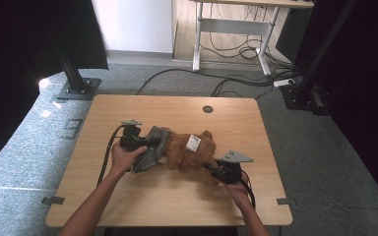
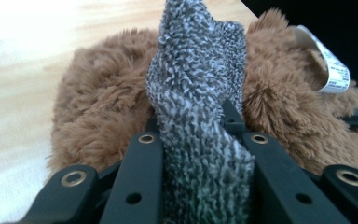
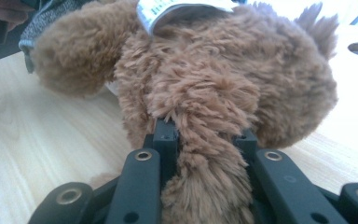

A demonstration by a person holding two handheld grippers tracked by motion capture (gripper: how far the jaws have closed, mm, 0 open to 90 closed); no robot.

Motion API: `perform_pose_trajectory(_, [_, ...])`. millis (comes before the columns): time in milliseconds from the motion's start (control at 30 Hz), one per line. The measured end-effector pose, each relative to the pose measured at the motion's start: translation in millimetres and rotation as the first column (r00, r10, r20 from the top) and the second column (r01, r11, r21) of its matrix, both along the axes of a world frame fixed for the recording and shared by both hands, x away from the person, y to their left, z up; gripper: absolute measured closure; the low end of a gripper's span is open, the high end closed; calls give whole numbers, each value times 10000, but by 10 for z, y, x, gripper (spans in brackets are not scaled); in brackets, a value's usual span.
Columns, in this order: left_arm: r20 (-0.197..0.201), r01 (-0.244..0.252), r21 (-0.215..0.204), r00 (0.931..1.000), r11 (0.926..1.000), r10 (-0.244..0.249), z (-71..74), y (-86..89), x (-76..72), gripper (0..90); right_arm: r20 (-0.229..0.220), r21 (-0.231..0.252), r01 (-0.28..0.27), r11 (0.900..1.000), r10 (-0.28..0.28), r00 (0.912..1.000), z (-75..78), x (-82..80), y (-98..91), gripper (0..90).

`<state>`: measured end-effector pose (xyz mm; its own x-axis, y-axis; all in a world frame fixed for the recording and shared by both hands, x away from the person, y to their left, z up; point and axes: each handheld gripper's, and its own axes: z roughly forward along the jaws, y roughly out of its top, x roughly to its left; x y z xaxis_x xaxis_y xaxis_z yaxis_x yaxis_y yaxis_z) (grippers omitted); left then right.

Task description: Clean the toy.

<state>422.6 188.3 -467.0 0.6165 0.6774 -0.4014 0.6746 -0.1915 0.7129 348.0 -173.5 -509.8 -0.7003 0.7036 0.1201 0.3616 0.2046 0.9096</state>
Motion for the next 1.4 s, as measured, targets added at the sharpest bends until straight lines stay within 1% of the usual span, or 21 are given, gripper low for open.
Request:
perform_pose_trajectory(200, [-6, -5, -400, 10000, 9992, 4, -107, 95, -180, 764, -189, -44, -325, 9995, 324, 9993, -25, -88, 14, 712])
perform_pose_trajectory(333, [50, 55, -573, 10000, 9983, -53, -127, 128, -259, 762, -295, -162, -477, 9987, 472, 9984, -68, -169, 21, 712])
perform_pose_trajectory(367, [124, 70, -683, 9999, 9976, -62, -110, 139, -279, 758, -314, -212, -486, 9986, 480, 9984, -77, -187, 19, 712])
perform_pose_trajectory(400, [294, 98, -807, 9995, 9967, -74, -82, 148, -297, 753, -345, -251, -509, 9984, 500, 9982, -88, -200, 17, 713])
perform_pose_trajectory(467, [596, 142, -844, 9982, 9963, -92, 4, 151, -322, 749, -433, -326, -544, 9980, 529, 9977, -119, -222, 15, 715])
perform_pose_trajectory(567, [1052, 98, -1077, 9944, 9941, 16, 147, 145, -331, 749, -647, -461, -663, 9967, 633, 9959, -183, -261, 13, 716])
perform_pose_trajectory(600, [1130, 130, -1055, 9936, 9943, -10, 187, 134, -316, 749, -677, -544, -716, 9960, 678, 9954, -196, -274, 13, 716])
perform_pose_trajectory(667, [1154, 101, -1052, 9933, 9944, 21, 245, 91, -272, 745, -704, -637, -775, 9950, 730, 9948, -205, -290, 8, 716])
perform_pose_trajectory(767, [957, 163, -896, 9954, 9958, -77, 262, 14, -184, 743, -735, -620, -800, 9949, 754, 9944, -206, -288, -7, 716])
perform_pose_trajectory(800, [812, 211, -714, 9966, 9972, -152, 249, -24, -147, 742, -751, -613, -795, 9949, 748, 9944, -205, -285, -12, 715])
perform_pose_trajectory(933, [235, 284, -434, 9993, 9987, -274, 130, -72, -86, 741, -770, -588, -728, 9956, 682, 9947, -205, -280, -35, 699])
perform_pose_trajectory(967, [197, 308, -446, 9994, 9985, -300, 102, -73, -90, 742, -785, -540, -702, 9961, 659, 9947, -204, -281, -41, 690])
perform_pose_trajectory(1000, [132, 320, -565, 9994, 9979, -313, 60, -65, -101, 744, -794, -501, -707, 9962, 666, 9946, -203, -280, -47, 679])
perform_pose_trajectory(1067, [90, 305, -697, 9995, 9971, -299, 48, -47, -113, 745, -792, -408, -704, 9967, 670, 9946, -200, -281, -55, 620])
perform_pose_trajectory(1133, [124, 322, -605, 9994, 9976, -315, 51, -42, -129, 745, -820, -251, -635, 9977, 613, 9947, -184, -282, -61, 584])
perform_pose_trajectory(1233, [110, 355, -593, 9993, 9976, -349, 44, -40, -144, 745, -681, -200, -532, 9984, 517, 9963, -138, -291, -76, 526])
perform_pose_trajectory(1300, [71, 360, -603, 9993, 9975, -356, 28, -33, -149, 745, -657, -33, -451, 9990, 448, 9968, -101, -298, -100, 497])
perform_pose_trajectory(1400, [15, 329, -714, 9995, 9969, -329, -5, -17, -164, 746, -547, 375, -356, 9987, 376, 9978, -28, -310, -147, 462])
